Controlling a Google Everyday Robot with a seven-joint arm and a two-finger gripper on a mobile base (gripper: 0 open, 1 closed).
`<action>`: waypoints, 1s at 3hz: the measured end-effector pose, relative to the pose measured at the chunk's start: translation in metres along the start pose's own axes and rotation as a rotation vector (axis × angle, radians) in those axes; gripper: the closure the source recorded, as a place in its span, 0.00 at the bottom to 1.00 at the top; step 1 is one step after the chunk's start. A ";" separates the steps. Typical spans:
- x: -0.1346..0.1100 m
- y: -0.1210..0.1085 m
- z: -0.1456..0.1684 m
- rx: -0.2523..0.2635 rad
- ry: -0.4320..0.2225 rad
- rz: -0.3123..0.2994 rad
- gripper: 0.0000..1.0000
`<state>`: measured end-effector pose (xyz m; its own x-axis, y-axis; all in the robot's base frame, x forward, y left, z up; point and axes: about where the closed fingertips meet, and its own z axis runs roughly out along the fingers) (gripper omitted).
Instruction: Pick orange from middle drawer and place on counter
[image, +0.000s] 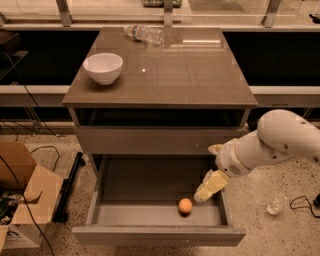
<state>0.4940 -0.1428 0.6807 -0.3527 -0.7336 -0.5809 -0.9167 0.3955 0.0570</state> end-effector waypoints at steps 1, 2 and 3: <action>0.019 -0.007 0.036 0.008 0.001 0.021 0.00; 0.043 -0.010 0.075 -0.006 0.008 0.040 0.00; 0.043 -0.010 0.075 -0.006 0.008 0.040 0.00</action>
Offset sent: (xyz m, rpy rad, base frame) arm 0.0105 0.0057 -0.1334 -0.0010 0.0524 -0.0385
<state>0.5022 -0.1369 0.5945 -0.3908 -0.7218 -0.5713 -0.9028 0.4215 0.0851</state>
